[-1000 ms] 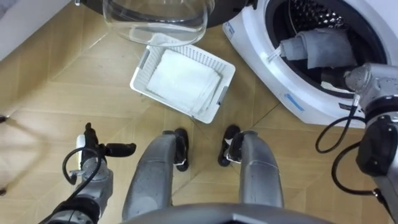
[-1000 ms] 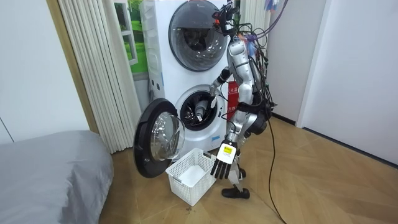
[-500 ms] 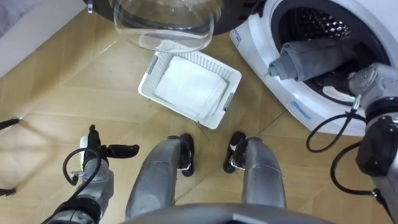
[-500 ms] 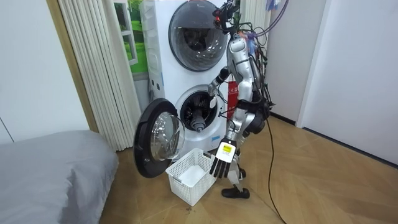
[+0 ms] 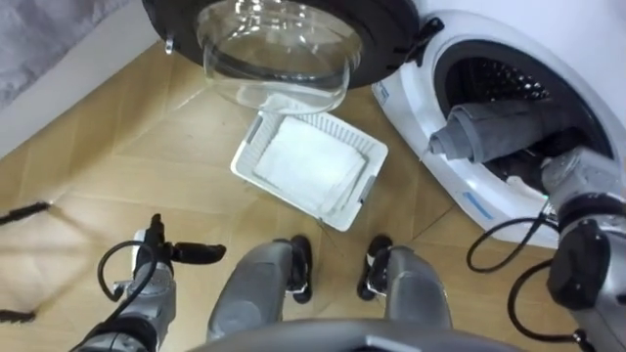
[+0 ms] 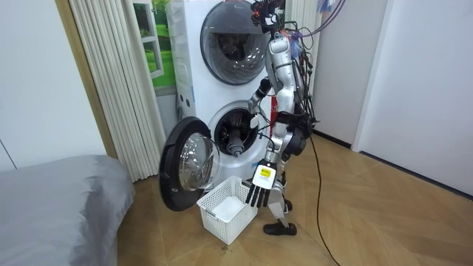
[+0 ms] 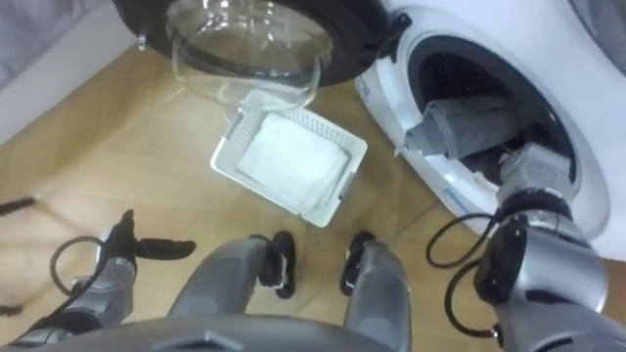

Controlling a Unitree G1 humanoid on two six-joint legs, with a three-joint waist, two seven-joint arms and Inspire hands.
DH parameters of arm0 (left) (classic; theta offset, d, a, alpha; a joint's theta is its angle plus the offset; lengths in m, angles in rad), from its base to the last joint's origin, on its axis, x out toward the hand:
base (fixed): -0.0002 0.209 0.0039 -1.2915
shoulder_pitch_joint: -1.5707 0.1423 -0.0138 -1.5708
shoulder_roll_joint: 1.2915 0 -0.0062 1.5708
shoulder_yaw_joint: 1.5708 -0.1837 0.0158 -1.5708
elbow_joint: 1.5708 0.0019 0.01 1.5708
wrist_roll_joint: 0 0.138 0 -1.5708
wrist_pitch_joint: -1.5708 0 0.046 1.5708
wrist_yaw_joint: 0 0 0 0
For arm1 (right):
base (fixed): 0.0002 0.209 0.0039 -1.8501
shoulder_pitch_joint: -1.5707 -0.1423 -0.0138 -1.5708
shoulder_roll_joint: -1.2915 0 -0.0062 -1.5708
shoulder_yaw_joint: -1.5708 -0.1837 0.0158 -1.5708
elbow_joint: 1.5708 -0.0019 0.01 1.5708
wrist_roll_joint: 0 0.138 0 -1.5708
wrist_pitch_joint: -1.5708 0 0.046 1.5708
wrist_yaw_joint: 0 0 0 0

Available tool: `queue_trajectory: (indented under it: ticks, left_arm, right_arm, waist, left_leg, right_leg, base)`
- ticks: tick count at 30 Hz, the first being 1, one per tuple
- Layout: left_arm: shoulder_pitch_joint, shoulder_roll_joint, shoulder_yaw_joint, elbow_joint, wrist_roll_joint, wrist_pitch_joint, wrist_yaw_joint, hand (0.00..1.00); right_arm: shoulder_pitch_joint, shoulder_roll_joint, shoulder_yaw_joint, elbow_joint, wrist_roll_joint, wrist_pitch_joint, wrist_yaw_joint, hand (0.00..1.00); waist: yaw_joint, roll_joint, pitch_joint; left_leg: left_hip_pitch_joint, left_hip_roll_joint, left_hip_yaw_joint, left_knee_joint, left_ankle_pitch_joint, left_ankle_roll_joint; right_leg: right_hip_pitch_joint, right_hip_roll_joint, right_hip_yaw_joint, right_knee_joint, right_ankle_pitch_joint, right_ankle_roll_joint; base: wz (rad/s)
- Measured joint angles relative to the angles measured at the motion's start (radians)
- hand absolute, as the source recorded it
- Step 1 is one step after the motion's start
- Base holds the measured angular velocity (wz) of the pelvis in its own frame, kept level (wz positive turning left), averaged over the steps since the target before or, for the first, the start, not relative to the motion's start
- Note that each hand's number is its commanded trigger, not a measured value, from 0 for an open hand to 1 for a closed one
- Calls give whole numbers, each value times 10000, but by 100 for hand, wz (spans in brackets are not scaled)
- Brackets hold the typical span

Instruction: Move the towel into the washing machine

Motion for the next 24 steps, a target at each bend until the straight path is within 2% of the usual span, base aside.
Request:
queue_trajectory:
  ticks: [4, 5, 8, 9, 13, 15, 18, 24]
  left_arm:
    - [261, 47, 309, 155, -32, 10, -167, 0]
    - [397, 8, 492, 154, -1, 35, -209, 0]
    - [887, 9, 990, 184, 403, 134, -417, 0]
    - [1083, 36, 1097, 194, 401, 145, -429, 0]
    - [1528, 23, 1372, 229, 390, 165, -578, 0]
    - [1621, -99, 1372, 242, 392, 189, -618, 0]
    - [1679, -173, 1372, 233, 368, 243, -733, 0]
    - [1927, -238, 1367, 232, 391, 381, -735, 0]
  right_arm:
    - [1498, 379, 20, 90, -47, 19, 1028, 0]
    - [1963, 476, 43, 283, -337, 146, 1326, 0]
    - [3037, 639, 87, 1031, -1035, 178, 2141, 0]
    - [3433, 662, 294, 1272, -1501, 205, 2416, 0]
    - [4404, 914, 1199, 1632, -2835, 236, 3177, 0]
    - [4799, 1127, 1888, 1919, -4453, 465, 3645, 0]
    - [4921, 1284, 2659, 1897, -6476, 848, 4188, 0]
    - [4849, 1494, 3890, 1856, -9757, 1124, 4770, 0]
  waist:
    - [-93, -14, -38]
    - [-131, 2, -67]
    - [-398, 1, -294]
    - [-465, -15, -319]
    - [-673, -82, -335]
    - [-742, -102, -336]
    - [-729, -91, -320]
    - [-806, -142, -286]
  left_leg:
    - [973, 3, -1, -731, 56, -96]
    - [1288, 10, -9, -990, 84, -139]
    - [2113, 32, -55, -1622, 167, -269]
    - [2481, 39, -75, -1861, 200, -325]
    - [3366, 81, -91, -2453, 294, -475]
    - [3865, 87, -197, -2778, 327, -527]
    - [4185, 163, -190, -2940, 350, -566]
    - [4973, 199, -181, -3346, 424, -692]
  right_leg:
    - [942, 152, -6, -682, 34, 45]
    - [1280, 212, -26, -974, 57, 67]
    - [2144, 392, -97, -1706, 123, 79]
    - [2505, 459, -102, -1959, 132, 81]
    - [3413, 662, -115, -2667, 220, 48]
    - [3959, 791, -95, -3075, 266, 31]
    - [4230, 900, -12, -3278, 329, -24]
    - [4999, 1007, -164, -3620, 361, -37]
  base:
    - [-4]
    - [-6]
    - [-2]
    - [0]
    - [-8]
    - [2]
    - [-14]
    - [3]
